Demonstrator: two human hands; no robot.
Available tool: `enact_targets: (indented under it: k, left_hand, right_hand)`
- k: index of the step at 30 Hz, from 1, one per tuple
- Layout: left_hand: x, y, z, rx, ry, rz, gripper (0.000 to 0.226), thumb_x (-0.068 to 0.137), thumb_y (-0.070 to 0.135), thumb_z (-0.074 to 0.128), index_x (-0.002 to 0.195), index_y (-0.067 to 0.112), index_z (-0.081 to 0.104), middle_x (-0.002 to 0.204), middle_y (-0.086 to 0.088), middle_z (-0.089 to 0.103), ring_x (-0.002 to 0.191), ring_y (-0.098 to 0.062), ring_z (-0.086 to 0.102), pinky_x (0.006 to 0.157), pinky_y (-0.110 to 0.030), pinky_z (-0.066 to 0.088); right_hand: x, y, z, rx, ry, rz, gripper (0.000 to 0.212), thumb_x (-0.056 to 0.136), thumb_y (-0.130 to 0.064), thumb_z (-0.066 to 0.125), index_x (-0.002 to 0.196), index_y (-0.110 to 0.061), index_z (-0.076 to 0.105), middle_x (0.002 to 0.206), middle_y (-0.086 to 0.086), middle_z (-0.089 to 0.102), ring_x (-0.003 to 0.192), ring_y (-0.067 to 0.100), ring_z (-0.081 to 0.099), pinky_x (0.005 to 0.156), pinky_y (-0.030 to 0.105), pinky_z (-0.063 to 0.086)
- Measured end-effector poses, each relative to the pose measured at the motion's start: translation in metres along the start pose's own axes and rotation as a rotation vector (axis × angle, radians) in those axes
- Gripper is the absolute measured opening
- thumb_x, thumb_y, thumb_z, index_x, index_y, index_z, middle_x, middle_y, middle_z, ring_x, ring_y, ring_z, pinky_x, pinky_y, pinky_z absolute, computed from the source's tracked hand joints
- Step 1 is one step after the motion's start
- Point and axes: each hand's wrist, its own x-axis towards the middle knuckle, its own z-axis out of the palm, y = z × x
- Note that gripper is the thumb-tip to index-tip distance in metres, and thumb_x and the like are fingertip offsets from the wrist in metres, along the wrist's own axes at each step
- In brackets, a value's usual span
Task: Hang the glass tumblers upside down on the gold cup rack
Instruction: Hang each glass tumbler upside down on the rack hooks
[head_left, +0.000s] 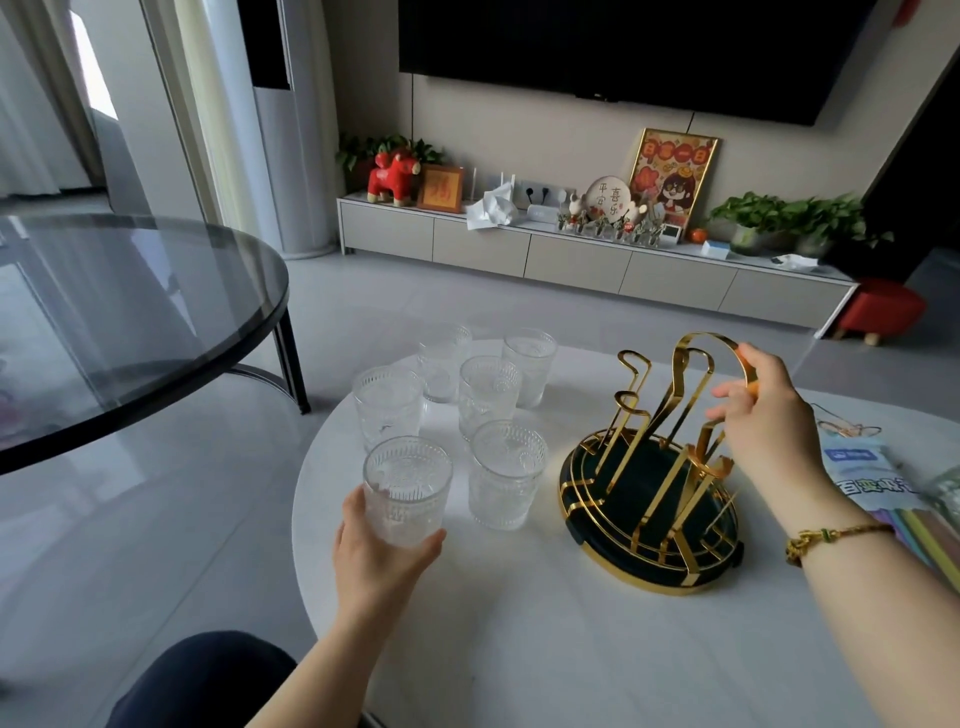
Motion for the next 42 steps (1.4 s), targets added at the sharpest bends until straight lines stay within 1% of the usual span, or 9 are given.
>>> enact_targets:
  k: [6,9,12,15,20,23,26,38,42]
  left_hand:
    - [0.008,0.046,-0.044,0.058,0.045,0.272,0.087,0.049,0.005,0.083,0.123,0.011,0.037,0.124,-0.014,0.047,0.11,-0.031,0.046,0.089,-0.038,0.037]
    - [0.027,0.088,-0.07,0.389,0.011,0.531,0.084,0.049,0.009,0.082,0.122,0.012,0.041,0.121,-0.014,0.05,0.105,-0.034,0.051,0.082,-0.038,0.041]
    - [0.034,0.13,-0.082,0.769,-0.028,0.843,0.082,0.042,0.007,0.083,0.116,0.006,0.049,0.114,-0.02,0.059,0.102,-0.039,0.057,0.088,-0.046,0.046]
    - [0.038,0.16,-0.084,1.076,-0.005,1.157,0.081,0.028,0.003,0.084,0.104,0.0,0.058,0.097,-0.023,0.068,0.087,-0.038,0.066,0.077,-0.05,0.053]
    - [0.042,0.204,-0.067,1.414,-0.012,1.521,0.07,0.035,0.001,0.085,0.102,0.004,0.063,0.094,-0.017,0.071,0.084,-0.031,0.068,0.068,-0.037,0.059]
    - [0.042,0.225,-0.037,1.668,-0.076,1.633,0.072,0.073,0.01,0.069,0.133,0.011,0.028,0.137,-0.015,0.044,0.126,-0.03,0.041,0.103,-0.04,0.037]
    - [0.045,0.239,-0.004,1.901,-0.245,1.593,0.074,0.085,0.006,0.053,0.136,0.009,-0.001,0.149,-0.016,0.014,0.137,-0.034,0.012,0.112,-0.046,0.017]
    - [0.016,0.24,0.085,2.003,-0.337,1.859,0.076,0.08,0.007,0.06,0.133,0.004,0.006,0.147,-0.019,0.021,0.136,-0.037,0.015,0.112,-0.048,0.015]
    - [0.013,0.229,0.085,1.928,-0.172,2.013,0.077,0.058,0.035,0.079,0.124,0.028,0.041,0.126,0.008,0.058,0.12,-0.014,0.049,0.102,-0.032,0.039]
  right_hand:
    - [-0.001,0.001,-0.003,0.013,-0.019,0.0,0.041,0.094,-0.01,0.029,0.135,-0.015,0.028,0.117,0.02,0.059,0.083,0.021,0.055,0.053,0.02,0.039]
    - [-0.002,0.0,-0.004,0.017,-0.039,0.0,0.041,0.094,-0.01,0.028,0.135,-0.015,0.028,0.115,0.02,0.06,0.082,0.021,0.054,0.06,0.029,0.044]
    - [-0.002,0.003,-0.007,0.033,-0.048,-0.005,0.042,0.093,-0.009,0.03,0.135,-0.016,0.028,0.109,0.02,0.061,0.08,0.02,0.054,0.051,0.023,0.041]
    - [-0.001,0.005,-0.008,0.032,-0.066,-0.003,0.042,0.093,-0.01,0.032,0.134,-0.017,0.028,0.106,0.02,0.063,0.076,0.019,0.054,0.048,0.021,0.039]
    - [-0.001,0.006,-0.008,0.074,-0.077,0.013,0.043,0.093,-0.009,0.033,0.135,-0.017,0.027,0.118,0.019,0.059,0.094,0.024,0.06,0.064,0.025,0.047]
    - [-0.001,0.007,-0.009,0.091,-0.079,0.008,0.043,0.093,-0.01,0.033,0.135,-0.019,0.027,0.106,0.015,0.061,0.082,0.02,0.059,0.059,0.027,0.05]
    - [0.0,0.005,-0.011,0.103,-0.116,0.015,0.043,0.093,-0.011,0.032,0.135,-0.021,0.026,0.092,0.011,0.059,0.078,0.023,0.06,0.063,0.038,0.055]
    - [0.0,0.013,-0.014,0.111,-0.113,-0.028,0.044,0.093,-0.011,0.035,0.135,-0.021,0.027,0.1,0.015,0.065,0.082,0.024,0.063,0.058,0.029,0.05]
    - [0.002,0.014,-0.013,0.111,-0.104,-0.04,0.044,0.093,-0.013,0.034,0.135,-0.023,0.026,0.1,0.014,0.065,0.078,0.021,0.06,0.05,0.024,0.046]
